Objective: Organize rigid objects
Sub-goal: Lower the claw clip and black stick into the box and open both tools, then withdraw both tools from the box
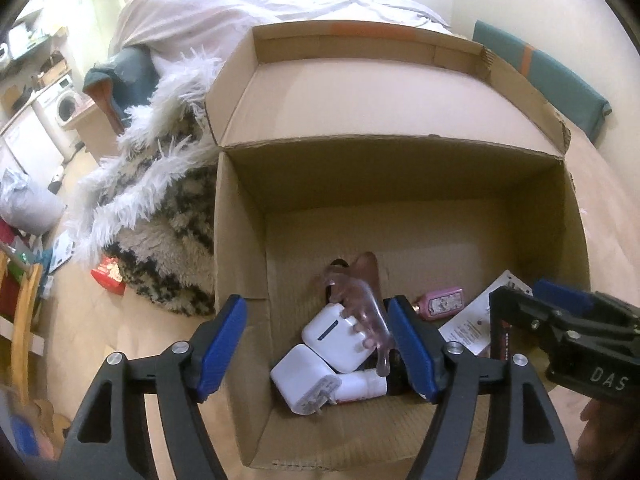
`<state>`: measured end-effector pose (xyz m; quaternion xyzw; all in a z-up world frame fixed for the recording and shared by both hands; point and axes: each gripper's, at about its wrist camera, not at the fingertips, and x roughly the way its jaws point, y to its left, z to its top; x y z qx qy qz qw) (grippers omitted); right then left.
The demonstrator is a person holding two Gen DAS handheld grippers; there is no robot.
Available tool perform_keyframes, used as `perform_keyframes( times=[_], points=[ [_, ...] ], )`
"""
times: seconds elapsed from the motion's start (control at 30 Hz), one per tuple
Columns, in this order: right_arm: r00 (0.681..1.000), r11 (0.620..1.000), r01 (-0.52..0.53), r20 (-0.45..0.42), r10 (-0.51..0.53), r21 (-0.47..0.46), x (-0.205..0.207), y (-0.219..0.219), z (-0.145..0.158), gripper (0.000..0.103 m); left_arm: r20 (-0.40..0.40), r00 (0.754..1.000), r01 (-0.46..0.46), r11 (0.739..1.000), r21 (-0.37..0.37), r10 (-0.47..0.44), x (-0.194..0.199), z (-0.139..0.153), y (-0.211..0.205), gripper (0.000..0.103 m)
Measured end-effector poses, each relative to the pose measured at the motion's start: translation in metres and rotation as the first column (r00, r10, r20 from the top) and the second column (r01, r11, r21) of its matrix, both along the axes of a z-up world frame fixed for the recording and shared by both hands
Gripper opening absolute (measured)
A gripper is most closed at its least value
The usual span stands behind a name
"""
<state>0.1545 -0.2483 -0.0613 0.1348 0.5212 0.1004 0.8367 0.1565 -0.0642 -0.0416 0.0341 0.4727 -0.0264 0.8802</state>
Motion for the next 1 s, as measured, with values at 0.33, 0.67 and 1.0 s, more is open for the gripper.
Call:
perform_keyframes(
  times=[0.33, 0.67, 1.0],
  points=[
    [0.999, 0.999, 0.019, 0.030, -0.020, 0.038, -0.001, -0.005, 0.006, 0.075, 0.003, 1.000, -0.001, 1.000, -0.002, 0.001, -0.001, 0.007, 0.000, 0.071],
    [0.992, 0.992, 0.060, 0.104, -0.071, 0.107, -0.035, -0.026, 0.037, 0.075, 0.064, 0.998, -0.024, 1.000, -0.008, 0.024, -0.033, 0.047, 0.025, 0.071],
    [0.996, 0.997, 0.076, 0.045, -0.077, 0.034, -0.088, -0.034, 0.034, 0.075, -0.060, 0.988, -0.149, 0.984, -0.094, 0.144, -0.083, 0.035, 0.076, 0.071]
  ],
)
